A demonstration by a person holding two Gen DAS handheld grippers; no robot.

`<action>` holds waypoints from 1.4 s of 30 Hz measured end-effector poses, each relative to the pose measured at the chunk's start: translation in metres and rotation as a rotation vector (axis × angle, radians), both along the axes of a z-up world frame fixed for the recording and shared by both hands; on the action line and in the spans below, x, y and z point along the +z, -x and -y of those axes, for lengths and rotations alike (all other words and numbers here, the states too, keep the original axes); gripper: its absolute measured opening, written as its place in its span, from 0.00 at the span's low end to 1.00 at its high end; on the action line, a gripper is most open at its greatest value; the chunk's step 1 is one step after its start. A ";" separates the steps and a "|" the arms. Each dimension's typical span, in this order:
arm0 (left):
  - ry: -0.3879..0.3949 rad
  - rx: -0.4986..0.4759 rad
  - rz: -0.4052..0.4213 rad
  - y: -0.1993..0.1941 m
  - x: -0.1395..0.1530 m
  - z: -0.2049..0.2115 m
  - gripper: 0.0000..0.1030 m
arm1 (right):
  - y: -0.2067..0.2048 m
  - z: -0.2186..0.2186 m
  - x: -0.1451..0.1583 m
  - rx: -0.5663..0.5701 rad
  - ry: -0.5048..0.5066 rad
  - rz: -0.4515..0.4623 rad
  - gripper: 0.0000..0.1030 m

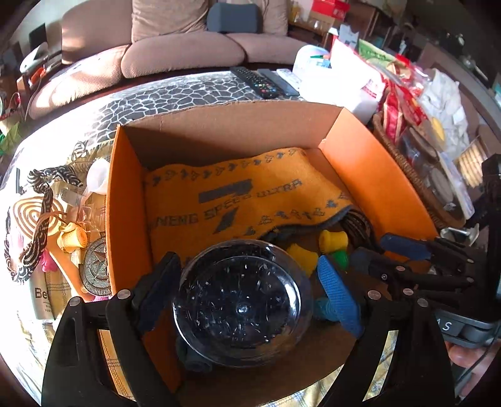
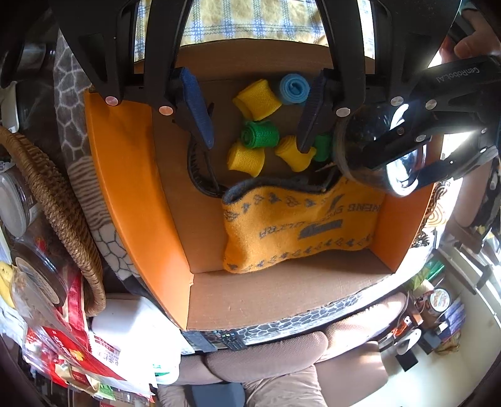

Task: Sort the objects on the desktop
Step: 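Carry the container and green roller over the orange box and lower them, then open both tools to release the container and roller into the box, then lift both open tools out of the box back over the table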

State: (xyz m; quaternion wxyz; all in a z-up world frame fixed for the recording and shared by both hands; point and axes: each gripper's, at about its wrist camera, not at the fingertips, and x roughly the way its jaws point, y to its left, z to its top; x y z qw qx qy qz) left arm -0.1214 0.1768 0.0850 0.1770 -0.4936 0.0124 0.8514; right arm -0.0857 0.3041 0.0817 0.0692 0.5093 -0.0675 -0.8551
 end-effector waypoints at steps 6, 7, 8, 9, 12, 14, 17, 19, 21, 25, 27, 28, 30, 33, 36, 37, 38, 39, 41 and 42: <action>-0.027 0.013 -0.011 -0.004 0.014 0.010 0.86 | -0.003 0.001 0.006 -0.013 0.006 -0.006 0.58; -0.036 0.015 -0.015 -0.005 0.017 0.013 0.86 | -0.004 0.001 0.007 -0.013 0.005 -0.008 0.59; -0.041 0.017 -0.020 -0.006 0.021 0.016 0.86 | -0.005 0.002 0.008 -0.014 0.002 -0.009 0.59; -0.046 0.021 -0.026 -0.007 0.025 0.019 0.86 | -0.005 0.003 0.009 -0.015 -0.001 -0.009 0.59; -0.062 0.036 -0.042 -0.010 0.036 0.031 0.87 | -0.007 0.006 0.013 -0.017 0.000 -0.014 0.59; -0.066 0.046 -0.048 -0.010 0.040 0.040 0.87 | -0.008 0.009 0.015 -0.014 0.010 -0.017 0.59; -0.065 0.057 -0.052 -0.011 0.043 0.051 0.87 | -0.008 0.020 0.017 0.013 0.025 -0.018 0.55; -0.074 0.068 -0.049 -0.011 0.044 0.059 0.87 | -0.007 0.032 0.018 0.047 0.031 -0.013 0.47; -0.081 0.075 -0.045 -0.011 0.043 0.066 0.87 | -0.007 0.045 0.018 0.082 0.036 -0.009 0.46; -0.068 0.083 -0.034 -0.017 0.038 0.080 0.87 | -0.005 0.068 0.014 0.109 0.030 0.004 0.44; -0.068 0.090 -0.031 -0.021 0.036 0.089 0.87 | -0.005 0.074 0.013 0.107 0.031 0.006 0.44; -0.066 0.094 -0.031 -0.023 0.035 0.094 0.87 | -0.005 0.077 0.013 0.104 0.029 0.007 0.44; -0.065 0.104 -0.027 -0.027 0.033 0.104 0.87 | -0.007 0.082 0.014 0.098 0.022 0.005 0.44; -0.065 0.121 -0.021 -0.034 0.032 0.120 0.87 | -0.010 0.090 0.020 0.089 0.011 -0.005 0.44; -0.064 0.143 -0.024 -0.040 0.033 0.137 0.88 | -0.013 0.100 0.028 0.091 -0.006 -0.016 0.45; -0.063 0.151 -0.028 -0.042 0.034 0.144 0.92 | -0.015 0.104 0.030 0.092 -0.012 -0.021 0.49; -0.064 0.158 -0.033 -0.045 0.035 0.150 0.93 | -0.016 0.107 0.033 0.090 -0.019 -0.027 0.56; -0.064 0.167 -0.036 -0.047 0.036 0.156 0.93 | -0.018 0.111 0.035 0.089 -0.025 -0.035 0.59; -0.064 0.183 -0.039 -0.051 0.038 0.169 0.93 | -0.021 0.119 0.039 0.088 -0.028 -0.045 0.68; -0.063 0.190 -0.040 -0.053 0.039 0.177 0.93 | -0.023 0.123 0.040 0.088 -0.027 -0.046 0.71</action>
